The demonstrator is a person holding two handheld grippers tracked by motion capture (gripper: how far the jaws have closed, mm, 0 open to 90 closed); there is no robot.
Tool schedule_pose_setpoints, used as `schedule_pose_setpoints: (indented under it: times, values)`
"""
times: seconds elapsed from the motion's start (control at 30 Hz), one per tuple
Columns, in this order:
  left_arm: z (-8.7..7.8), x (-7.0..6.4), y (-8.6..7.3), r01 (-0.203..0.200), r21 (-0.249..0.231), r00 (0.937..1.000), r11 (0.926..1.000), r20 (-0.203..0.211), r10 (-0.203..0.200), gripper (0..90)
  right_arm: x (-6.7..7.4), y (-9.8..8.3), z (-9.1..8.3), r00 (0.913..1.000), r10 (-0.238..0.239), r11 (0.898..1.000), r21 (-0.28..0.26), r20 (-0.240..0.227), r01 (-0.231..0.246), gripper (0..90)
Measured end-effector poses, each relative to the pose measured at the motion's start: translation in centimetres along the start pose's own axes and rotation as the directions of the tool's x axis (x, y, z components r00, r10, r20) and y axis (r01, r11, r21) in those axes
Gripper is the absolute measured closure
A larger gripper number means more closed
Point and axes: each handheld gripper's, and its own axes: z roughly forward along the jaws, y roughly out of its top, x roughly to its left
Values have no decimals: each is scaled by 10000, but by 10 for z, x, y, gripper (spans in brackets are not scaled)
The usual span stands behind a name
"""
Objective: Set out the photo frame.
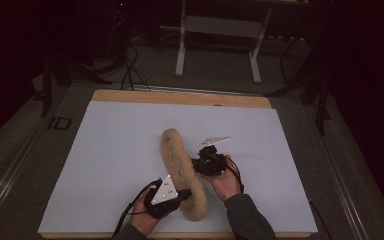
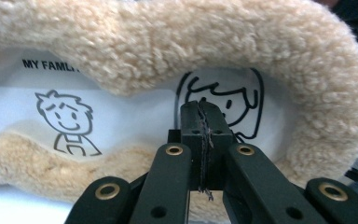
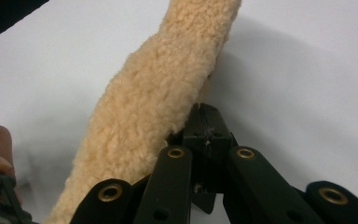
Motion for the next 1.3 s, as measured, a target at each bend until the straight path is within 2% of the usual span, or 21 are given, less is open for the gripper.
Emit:
schedule_pose_setpoints:
  times: [0.3,0.5,0.87,1.03,1.17,1.2,1.27,1.3]
  values:
    - [8,-1,4,68,-153,9998,9999,-167,-71,900,1,3,1,9998,-206,9996,198,-8,206,900]
    - [9,1,8,273,-391,9983,9989,-507,-292,900,1,5,1,9994,-330,9990,296,-39,331,900]
    - [6,6,6,69,-79,9984,9999,-569,-74,851,-1,3,-3,9997,-242,9996,167,-97,244,878]
    - [-3,13,6,96,-132,9974,9999,-712,-105,812,-4,-1,-12,10000,-63,10000,-26,-10,63,837]
    - [-17,28,5,325,-58,9926,9995,-1167,-329,783,-7,-8,-19,10000,-37,10000,-86,30,37,824]
    - [-17,28,5,325,-58,9926,9995,-1167,-329,776,-8,-10,-21,10000,-24,9999,-107,49,24,821]
    - [-24,41,4,702,54,9879,9975,-1387,-688,764,-10,-14,-25,10000,-62,9999,-154,77,63,815]
    - [-24,41,4,702,54,9879,9975,-1387,-688,763,-10,-16,-26,10000,-38,9998,-183,91,40,814]
